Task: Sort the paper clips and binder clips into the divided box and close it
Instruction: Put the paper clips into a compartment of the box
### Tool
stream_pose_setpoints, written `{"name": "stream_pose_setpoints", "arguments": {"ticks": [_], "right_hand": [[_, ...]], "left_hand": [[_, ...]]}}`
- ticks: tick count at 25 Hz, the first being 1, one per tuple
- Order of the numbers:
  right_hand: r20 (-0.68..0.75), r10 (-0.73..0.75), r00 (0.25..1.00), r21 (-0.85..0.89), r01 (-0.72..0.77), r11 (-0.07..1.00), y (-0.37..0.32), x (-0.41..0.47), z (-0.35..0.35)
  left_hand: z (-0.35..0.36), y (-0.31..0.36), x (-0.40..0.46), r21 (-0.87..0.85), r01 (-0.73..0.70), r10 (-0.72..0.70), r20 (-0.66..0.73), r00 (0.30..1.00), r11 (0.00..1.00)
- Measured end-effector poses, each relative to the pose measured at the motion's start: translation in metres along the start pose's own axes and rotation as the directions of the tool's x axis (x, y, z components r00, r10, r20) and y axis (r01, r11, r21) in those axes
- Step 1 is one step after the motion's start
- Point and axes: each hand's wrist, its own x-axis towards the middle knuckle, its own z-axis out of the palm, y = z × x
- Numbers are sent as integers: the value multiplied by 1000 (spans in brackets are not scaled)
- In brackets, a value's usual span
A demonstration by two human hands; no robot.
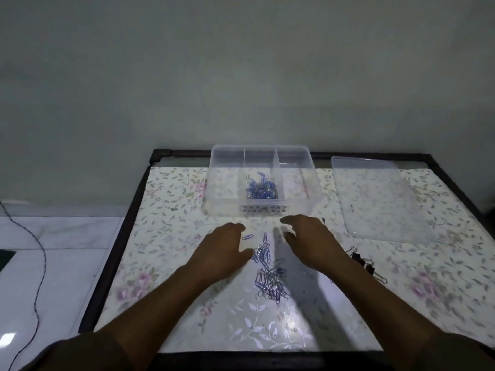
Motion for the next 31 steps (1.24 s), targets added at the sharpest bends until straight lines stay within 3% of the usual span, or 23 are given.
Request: {"name": "stream_pose_setpoints", "arguments": {"ticks": [4, 8, 11, 14, 19, 23, 26, 29, 31], "right_hand": [[107, -191, 976, -216, 210, 953, 1, 3, 25], [213, -260, 942, -269, 313, 911, -12, 1, 23], [260, -153, 953, -157, 198, 967, -9, -16, 4], [127, -8, 992, -166, 30, 986, 16, -32, -13], [180, 213, 960, -235, -168, 957, 29, -48, -10], [153, 173, 973, -263, -129, 956, 15, -37, 8], [152, 112, 982, -146, -90, 985, 7, -31, 19], [250, 75, 965, -15, -73, 997, 1, -37, 14], [293, 80, 953, -180, -28, 983, -2, -45, 15]], "left_hand": [[34, -3, -8, 192, -109, 60, 245, 968, 975], [40, 5, -14, 103, -182, 139, 331, 933, 978], [32, 5, -18, 10, -203, 195, 238, 951, 979], [29, 6, -22, 109, -176, 159, 146, 976, 978], [38, 14, -26, 167, -32, -2, 197, 980, 985], [50, 25, -20, 7, -81, 78, 166, 983, 997], [52, 27, -12, -47, -88, 91, 70, 993, 995], [49, 19, -8, 143, -26, 30, -24, 999, 989], [50, 14, -9, 186, -14, 18, -19, 1000, 983]]}}
